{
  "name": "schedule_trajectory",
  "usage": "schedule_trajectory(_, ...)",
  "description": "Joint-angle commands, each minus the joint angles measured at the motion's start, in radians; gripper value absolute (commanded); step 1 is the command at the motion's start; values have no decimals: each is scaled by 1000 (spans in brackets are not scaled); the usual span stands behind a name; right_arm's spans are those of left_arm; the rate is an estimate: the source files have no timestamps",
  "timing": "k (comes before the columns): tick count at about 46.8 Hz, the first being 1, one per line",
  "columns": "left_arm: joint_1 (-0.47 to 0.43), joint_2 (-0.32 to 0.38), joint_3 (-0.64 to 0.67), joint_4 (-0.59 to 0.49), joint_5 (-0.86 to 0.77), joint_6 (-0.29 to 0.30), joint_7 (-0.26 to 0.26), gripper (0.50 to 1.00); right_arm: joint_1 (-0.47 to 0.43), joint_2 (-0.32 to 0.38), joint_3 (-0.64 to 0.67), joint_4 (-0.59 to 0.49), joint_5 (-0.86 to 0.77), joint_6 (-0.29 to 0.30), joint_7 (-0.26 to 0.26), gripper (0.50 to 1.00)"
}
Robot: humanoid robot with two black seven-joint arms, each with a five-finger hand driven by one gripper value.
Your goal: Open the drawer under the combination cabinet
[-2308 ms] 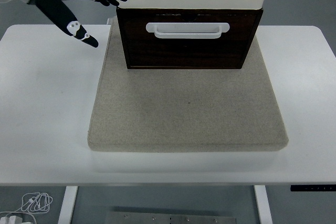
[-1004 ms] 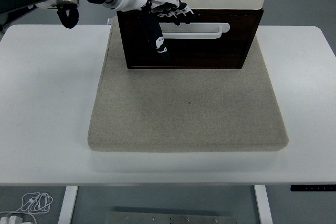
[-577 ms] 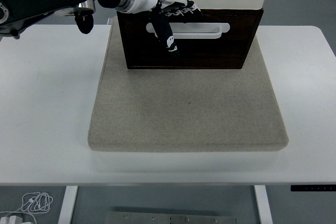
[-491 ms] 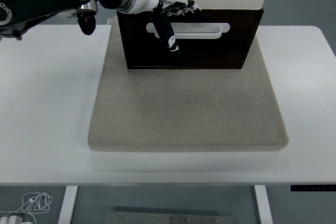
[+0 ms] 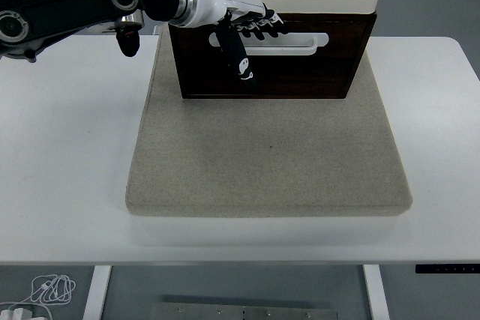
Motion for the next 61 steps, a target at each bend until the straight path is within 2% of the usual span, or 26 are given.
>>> schedule_trajectory(1, 3, -4, 0, 6, 0, 2, 0, 1000, 0, 0, 0, 0, 0, 0, 0, 926)
schedule_trajectory(27, 19, -52, 1, 40, 9, 29, 0, 1000, 0, 0, 0, 0, 0, 0, 0, 926)
schedule_trajectory(61, 19, -79, 9, 67, 14, 45, 0, 1000, 0, 0, 0, 0, 0, 0, 0, 926)
